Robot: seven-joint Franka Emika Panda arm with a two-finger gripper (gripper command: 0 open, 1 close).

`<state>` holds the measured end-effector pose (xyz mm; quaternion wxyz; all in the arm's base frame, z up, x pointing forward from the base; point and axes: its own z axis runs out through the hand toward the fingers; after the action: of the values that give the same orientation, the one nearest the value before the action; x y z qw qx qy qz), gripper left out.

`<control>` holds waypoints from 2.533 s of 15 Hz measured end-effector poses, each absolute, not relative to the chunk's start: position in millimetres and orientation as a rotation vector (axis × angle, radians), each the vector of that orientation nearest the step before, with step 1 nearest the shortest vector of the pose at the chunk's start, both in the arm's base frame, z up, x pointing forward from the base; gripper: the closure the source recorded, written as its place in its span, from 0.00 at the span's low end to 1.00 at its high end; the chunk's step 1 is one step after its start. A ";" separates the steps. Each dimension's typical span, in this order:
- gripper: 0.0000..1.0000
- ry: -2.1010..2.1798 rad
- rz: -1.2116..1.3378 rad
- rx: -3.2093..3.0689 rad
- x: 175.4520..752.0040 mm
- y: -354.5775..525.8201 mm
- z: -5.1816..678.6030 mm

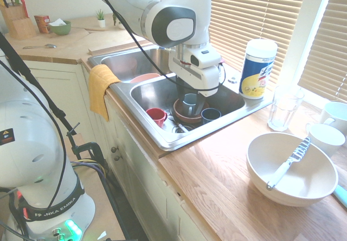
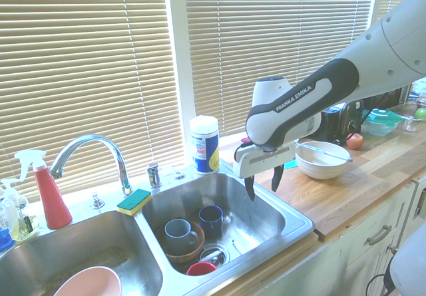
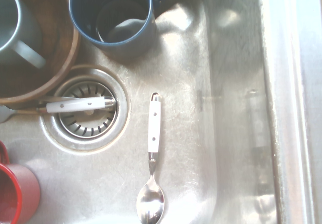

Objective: Put the knife into the sink

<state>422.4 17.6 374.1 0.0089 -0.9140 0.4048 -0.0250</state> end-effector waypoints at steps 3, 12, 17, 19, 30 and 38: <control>0.00 1.229 -0.079 -2.873 424.4 15.9 376.5; 0.00 0.775 -0.155 -3.149 417.9 -122.2 458.9; 0.00 0.900 -0.172 -3.166 407.5 -214.3 461.6; 0.00 0.955 -0.166 -3.152 411.4 -236.8 446.6; 1.00 1.120 -0.144 -3.118 430.5 -284.4 405.9; 1.00 1.122 -0.120 -3.117 431.4 -284.8 398.6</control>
<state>431.4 -284.8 398.6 -0.0867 -0.9367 0.3372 -0.0361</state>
